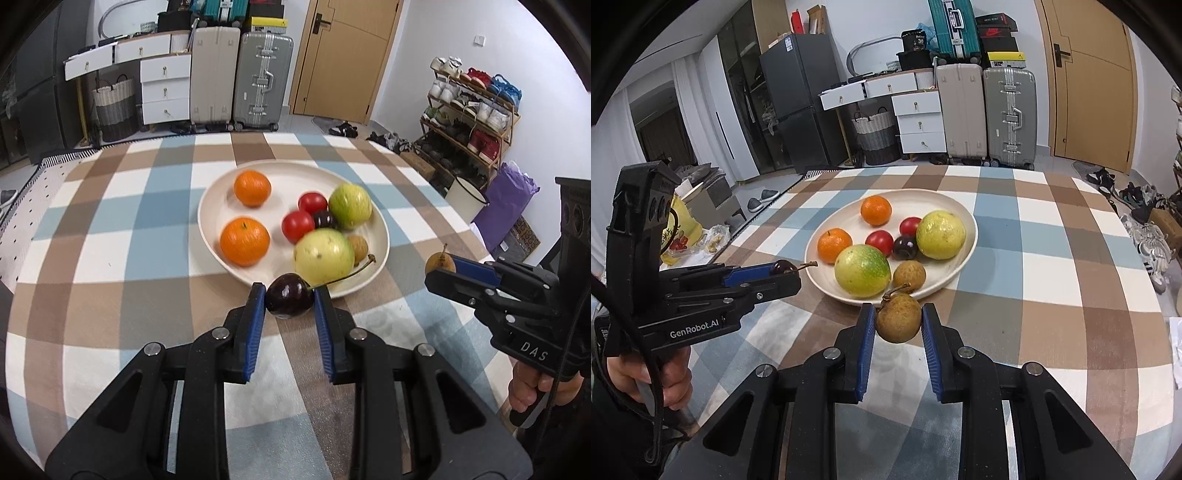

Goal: Organize fruits
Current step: 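Grasp the brown longan with the right tool while the left tool grasps the dark plum, then carry the plum and longan over the plate and open both tools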

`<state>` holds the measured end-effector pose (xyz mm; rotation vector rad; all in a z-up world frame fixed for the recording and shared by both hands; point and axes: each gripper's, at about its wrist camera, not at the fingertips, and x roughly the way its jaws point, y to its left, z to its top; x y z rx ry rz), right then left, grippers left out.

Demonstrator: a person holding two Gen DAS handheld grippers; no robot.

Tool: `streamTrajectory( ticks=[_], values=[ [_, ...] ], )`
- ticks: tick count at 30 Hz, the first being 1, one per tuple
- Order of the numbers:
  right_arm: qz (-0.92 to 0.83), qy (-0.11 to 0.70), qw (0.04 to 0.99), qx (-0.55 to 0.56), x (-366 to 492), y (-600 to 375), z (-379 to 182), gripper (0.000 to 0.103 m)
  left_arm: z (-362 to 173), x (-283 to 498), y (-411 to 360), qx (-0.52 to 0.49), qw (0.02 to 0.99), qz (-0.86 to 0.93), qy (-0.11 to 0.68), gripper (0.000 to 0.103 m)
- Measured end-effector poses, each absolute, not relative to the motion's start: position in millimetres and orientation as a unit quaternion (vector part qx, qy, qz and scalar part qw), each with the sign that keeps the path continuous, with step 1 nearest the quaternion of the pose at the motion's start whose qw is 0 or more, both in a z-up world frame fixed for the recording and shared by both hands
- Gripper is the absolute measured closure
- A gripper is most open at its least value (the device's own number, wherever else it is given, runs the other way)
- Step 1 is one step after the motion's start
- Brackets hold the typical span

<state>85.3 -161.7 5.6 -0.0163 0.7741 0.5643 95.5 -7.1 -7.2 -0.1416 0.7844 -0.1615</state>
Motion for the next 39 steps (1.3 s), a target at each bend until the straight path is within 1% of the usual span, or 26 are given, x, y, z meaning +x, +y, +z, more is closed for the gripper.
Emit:
streamTrajectory(
  ticks=[13, 24, 39],
  values=[
    [0.286, 0.354, 0.89, -0.013, 107, -148, 26, 0.077, 16, 116, 7, -0.066, 0.929, -0.063, 0.358, 0.079],
    [0.304, 0.354, 0.884, -0.01, 138, -125, 26, 0.077, 26, 146, 11, -0.066, 0.932, -0.06, 0.351, 0.079],
    [0.32, 0.364, 0.875, -0.002, 186, -109, 13, 0.077, 8, 193, 9, -0.054, 0.928, -0.054, 0.366, 0.079]
  ],
)
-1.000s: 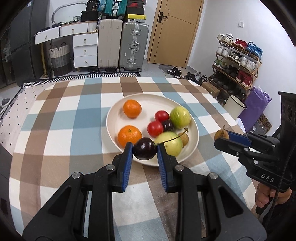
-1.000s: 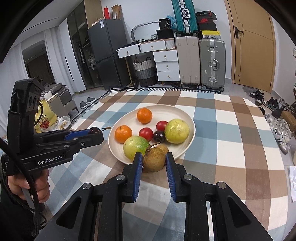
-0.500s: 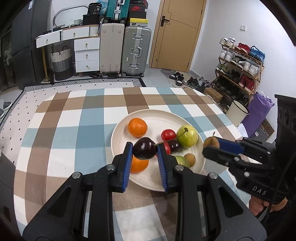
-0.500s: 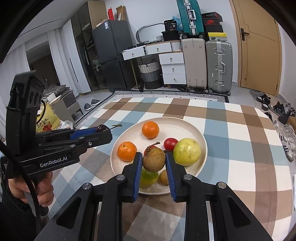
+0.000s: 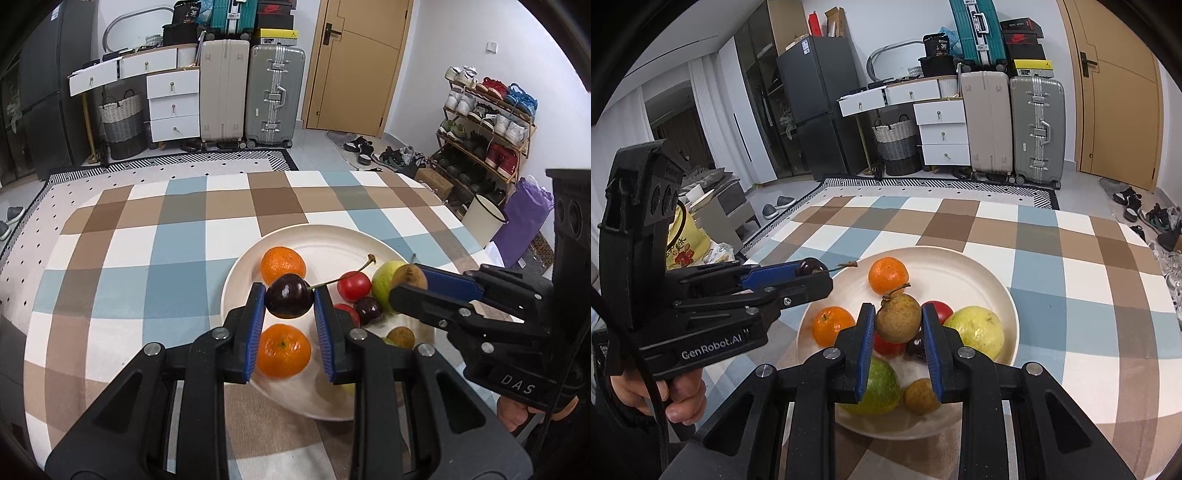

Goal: Organize fruits
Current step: 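Carry the plum and longan over the plate and open both tools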

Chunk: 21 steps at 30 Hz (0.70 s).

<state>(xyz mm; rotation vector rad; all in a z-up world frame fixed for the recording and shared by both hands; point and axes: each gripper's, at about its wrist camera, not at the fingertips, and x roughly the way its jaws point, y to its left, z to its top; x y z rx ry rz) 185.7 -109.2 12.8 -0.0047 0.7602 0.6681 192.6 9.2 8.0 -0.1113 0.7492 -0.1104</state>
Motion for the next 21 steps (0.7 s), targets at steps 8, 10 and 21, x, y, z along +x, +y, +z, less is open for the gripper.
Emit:
streamTrajectory(
  ticks=[8, 10, 21],
  values=[
    [0.319, 0.381, 0.868, 0.006, 211, -103, -3, 0.077, -10, 214, 6, -0.049, 0.922, -0.052, 0.381, 0.079],
    [0.317, 0.384, 0.867, 0.003, 215, -101, -7, 0.077, -12, 218, 6, -0.049, 0.921, -0.051, 0.384, 0.079],
    [0.312, 0.38, 0.871, 0.002, 218, -100, -7, 0.076, -18, 223, 3, -0.045, 0.92, -0.05, 0.386, 0.079]
  ],
)
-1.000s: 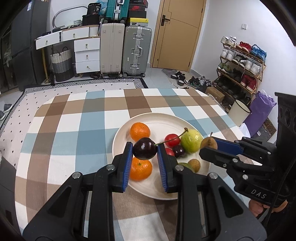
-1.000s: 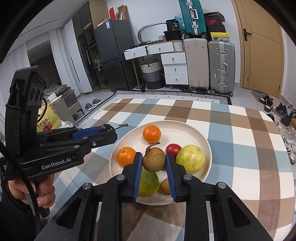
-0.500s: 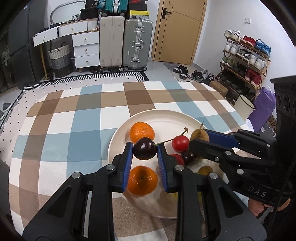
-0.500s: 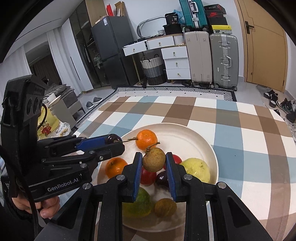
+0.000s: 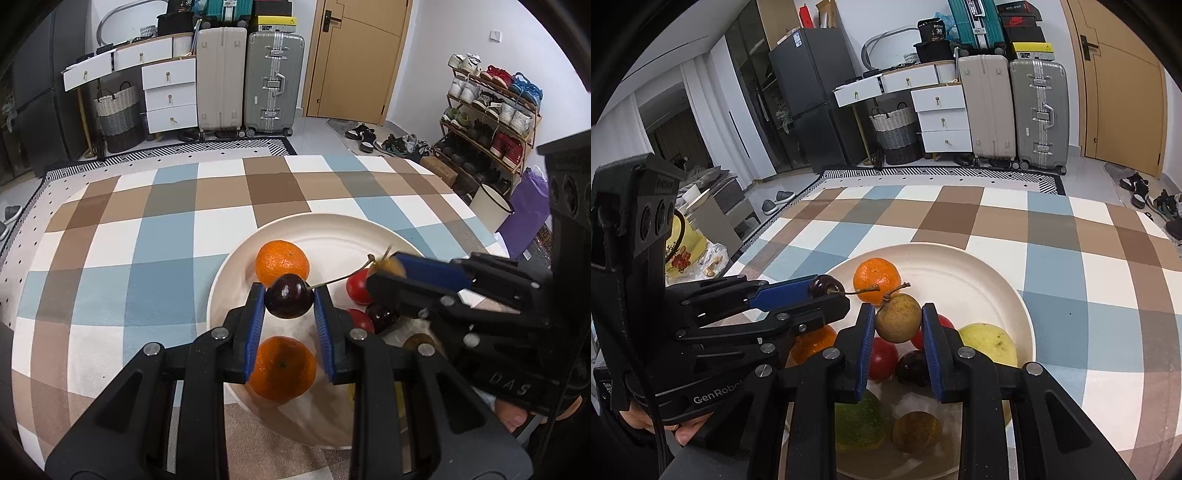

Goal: Organize fruits

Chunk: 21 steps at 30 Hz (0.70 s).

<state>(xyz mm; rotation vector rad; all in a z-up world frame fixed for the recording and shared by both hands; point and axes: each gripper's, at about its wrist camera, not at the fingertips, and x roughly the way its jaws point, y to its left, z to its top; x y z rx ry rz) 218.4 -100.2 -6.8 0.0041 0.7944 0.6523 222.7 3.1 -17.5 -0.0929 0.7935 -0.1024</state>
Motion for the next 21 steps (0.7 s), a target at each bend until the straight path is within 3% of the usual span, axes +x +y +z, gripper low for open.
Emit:
streamTrajectory(
  ticks=[2, 5, 7, 8, 10, 11, 14, 16, 21],
  values=[
    [0.31, 0.368, 0.876, 0.011, 215, -108, -1, 0.061, -15, 219, 3, -0.042, 0.923, -0.046, 0.381, 0.079],
    [0.304, 0.353, 0.884, 0.017, 210, -121, 10, 0.053, -6, 210, 4, -0.033, 0.927, -0.045, 0.37, 0.075],
    [0.294, 0.35, 0.889, 0.021, 206, -132, 16, 0.044, -1, 202, 6, -0.032, 0.93, -0.041, 0.364, 0.053],
    [0.292, 0.349, 0.89, 0.024, 204, -137, 18, 0.031, 1, 199, 8, -0.032, 0.931, -0.038, 0.361, 0.045],
    [0.291, 0.342, 0.893, 0.03, 196, -147, 22, 0.016, 7, 187, 12, -0.037, 0.936, -0.03, 0.35, 0.018],
    [0.292, 0.338, 0.894, 0.033, 191, -153, 24, 0.011, 10, 181, 14, -0.042, 0.939, -0.029, 0.341, 0.017],
    [0.292, 0.33, 0.897, 0.031, 176, -164, 28, 0.001, 16, 162, 20, -0.055, 0.943, -0.032, 0.327, 0.012],
    [0.292, 0.326, 0.899, 0.023, 167, -169, 29, 0.001, 20, 147, 23, -0.058, 0.948, -0.024, 0.313, 0.0],
    [0.3, 0.307, 0.903, 0.019, 141, -182, 31, 0.001, 25, 115, 31, -0.067, 0.955, -0.021, 0.289, 0.0]
  ],
)
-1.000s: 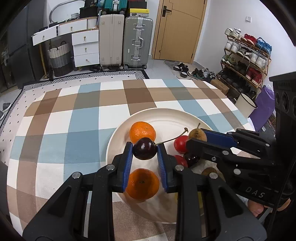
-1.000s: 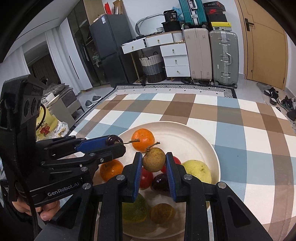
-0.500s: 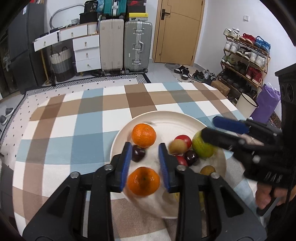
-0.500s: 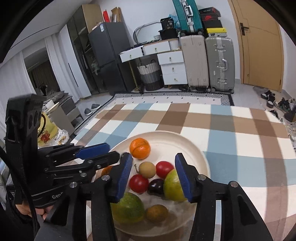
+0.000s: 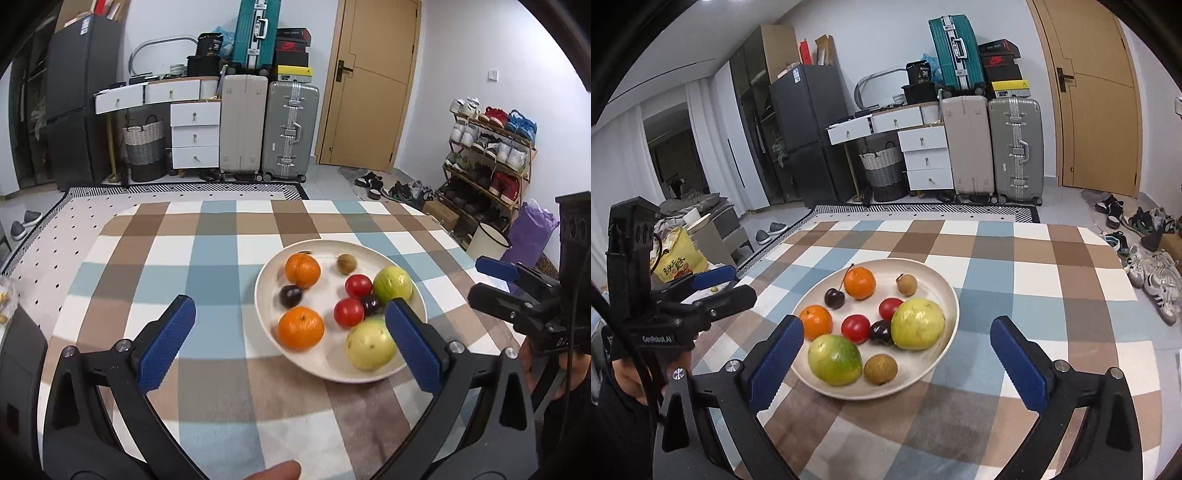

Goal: Organize fruits

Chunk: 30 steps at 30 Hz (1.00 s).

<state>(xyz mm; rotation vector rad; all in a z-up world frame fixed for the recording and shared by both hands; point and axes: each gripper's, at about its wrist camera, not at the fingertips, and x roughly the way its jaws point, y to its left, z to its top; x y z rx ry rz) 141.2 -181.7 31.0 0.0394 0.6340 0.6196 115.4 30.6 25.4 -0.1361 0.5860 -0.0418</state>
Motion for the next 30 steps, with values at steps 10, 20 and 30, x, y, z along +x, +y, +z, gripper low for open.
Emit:
streamTrajectory(
  ticks=[10, 20, 30],
  values=[
    [0.314, 0.275, 0.909, 0.009, 110, -184, 19, 0.0, 8, 82, 36, -0.077, 0.959, -0.015, 0.271, 0.0],
    [0.319, 0.252, 0.914, -0.006, 100, -174, 11, 0.0, -5, 77, 21, -0.057, 0.968, -0.018, 0.242, 0.0],
    [0.314, 0.243, 0.918, -0.003, 99, -177, 9, 0.0, -10, 84, 21, -0.065, 0.966, -0.013, 0.249, 0.0]
  ],
)
